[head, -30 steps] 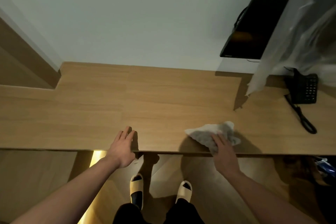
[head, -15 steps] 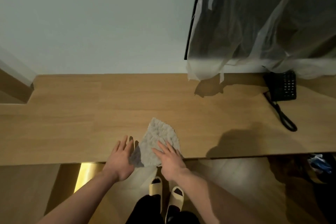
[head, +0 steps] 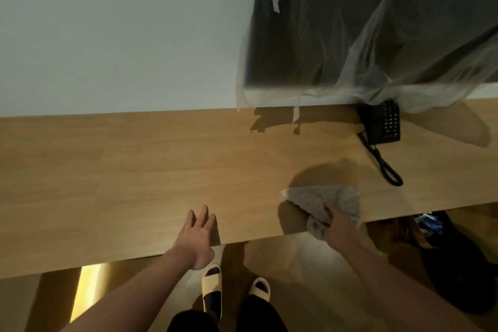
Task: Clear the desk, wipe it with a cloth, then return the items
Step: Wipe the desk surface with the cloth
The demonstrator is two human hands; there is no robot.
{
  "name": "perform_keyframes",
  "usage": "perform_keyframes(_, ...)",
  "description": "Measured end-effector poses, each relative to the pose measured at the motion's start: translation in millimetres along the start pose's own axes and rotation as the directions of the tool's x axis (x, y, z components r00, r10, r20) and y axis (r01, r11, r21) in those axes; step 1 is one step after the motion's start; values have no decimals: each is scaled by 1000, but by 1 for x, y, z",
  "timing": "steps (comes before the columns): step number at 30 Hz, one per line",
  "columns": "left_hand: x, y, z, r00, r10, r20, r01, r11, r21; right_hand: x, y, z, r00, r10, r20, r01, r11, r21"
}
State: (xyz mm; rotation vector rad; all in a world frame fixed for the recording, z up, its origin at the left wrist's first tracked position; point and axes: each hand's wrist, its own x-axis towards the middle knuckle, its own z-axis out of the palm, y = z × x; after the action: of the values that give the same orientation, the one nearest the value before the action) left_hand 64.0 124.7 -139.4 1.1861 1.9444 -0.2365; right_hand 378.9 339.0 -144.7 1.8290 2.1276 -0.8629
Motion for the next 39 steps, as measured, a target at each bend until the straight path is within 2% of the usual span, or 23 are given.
perform_keyframes(3, 4, 13, -2, 999, 54, 0, -54, 998, 39, -2, -24, -8, 996, -53, -69, 57, 996, 72)
perform_keyframes(6, 10, 34, -10, 995, 89, -55, -89, 996, 0, -4, -52, 4, 958, -274, -81, 270, 961, -56)
perform_keyframes(8, 16, 50, -17, 991, 99, -88, -99, 995, 1, -2, -65, 17, 932, -362, 14, 362, 928, -92)
perform_keyframes(12, 32, 83, -25, 987, 100, -127, -100, 995, 6, -3, -70, 26, 918, -346, 196, 384, 899, -210)
perform_keyframes(17, 60, 129, -12, 987, 46, -154, -43, 999, 23, 14, -3, 14, 873, -402, 278, 459, 869, -184)
perform_keyframes(22, 68, 207, -5, 990, 11, -141, -9, 1000, 16, 49, 96, -37, 884, -413, 221, 452, 874, -178)
perform_keyframes(28, 85, 278, 3, 988, 40, -152, -41, 999, -4, 87, 207, -124, 931, -260, 254, 324, 910, -256)
perform_keyframes(31, 89, 294, 8, 984, 60, -168, -58, 998, 15, 102, 244, -152, 948, -197, 251, 258, 936, -238)
perform_keyframes(35, 81, 304, 9, 981, 47, -186, -42, 999, 33, 104, 235, -165, 958, -249, 140, 269, 952, -146)
perform_keyframes(39, 80, 294, 9, 981, 26, -192, -22, 999, 23, 85, 178, -143, 914, -387, 120, 394, 918, -43)
